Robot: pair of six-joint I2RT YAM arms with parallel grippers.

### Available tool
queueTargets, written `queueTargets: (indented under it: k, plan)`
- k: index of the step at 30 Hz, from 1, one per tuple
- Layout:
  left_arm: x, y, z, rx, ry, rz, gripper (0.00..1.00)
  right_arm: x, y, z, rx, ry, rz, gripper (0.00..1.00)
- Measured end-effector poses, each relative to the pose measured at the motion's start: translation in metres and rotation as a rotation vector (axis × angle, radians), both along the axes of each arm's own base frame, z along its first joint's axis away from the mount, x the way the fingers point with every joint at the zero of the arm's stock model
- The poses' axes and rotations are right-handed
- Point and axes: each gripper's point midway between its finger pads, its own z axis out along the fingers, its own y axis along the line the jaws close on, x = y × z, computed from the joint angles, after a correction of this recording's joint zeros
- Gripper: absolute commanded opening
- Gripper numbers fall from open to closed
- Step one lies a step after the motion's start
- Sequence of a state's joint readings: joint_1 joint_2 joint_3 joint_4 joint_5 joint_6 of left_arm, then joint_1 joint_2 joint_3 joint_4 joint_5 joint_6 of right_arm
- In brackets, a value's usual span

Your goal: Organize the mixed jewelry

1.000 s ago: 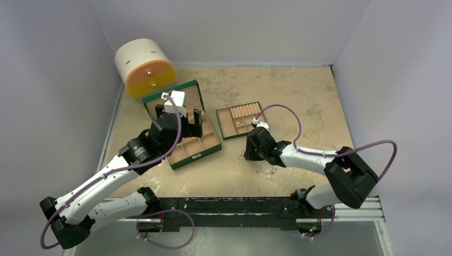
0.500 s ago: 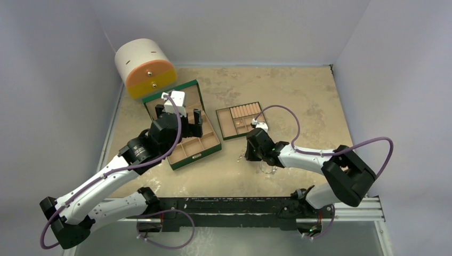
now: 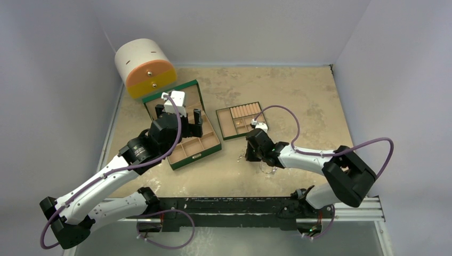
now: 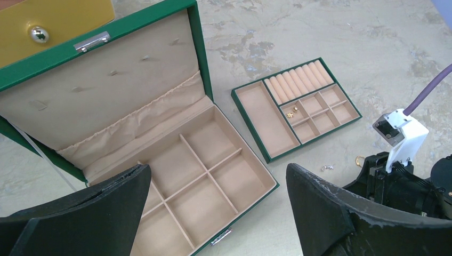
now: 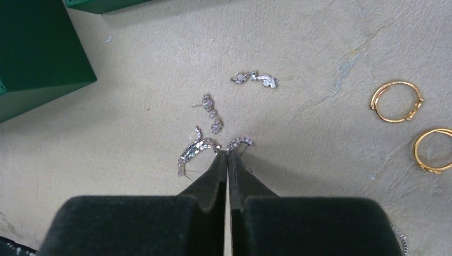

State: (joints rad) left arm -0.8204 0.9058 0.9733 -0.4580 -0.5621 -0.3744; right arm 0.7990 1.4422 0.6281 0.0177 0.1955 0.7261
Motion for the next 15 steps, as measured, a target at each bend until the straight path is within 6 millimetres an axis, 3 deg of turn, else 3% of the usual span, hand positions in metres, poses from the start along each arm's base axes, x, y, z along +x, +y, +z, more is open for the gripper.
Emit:
queueTargets:
  k: [15]
  plan:
    - [0.000, 0.000, -0.001, 0.002, 0.002, 0.000, 0.98, -0.001, -0.011, 0.016, -0.030, -0.022, -0.023, 0.00]
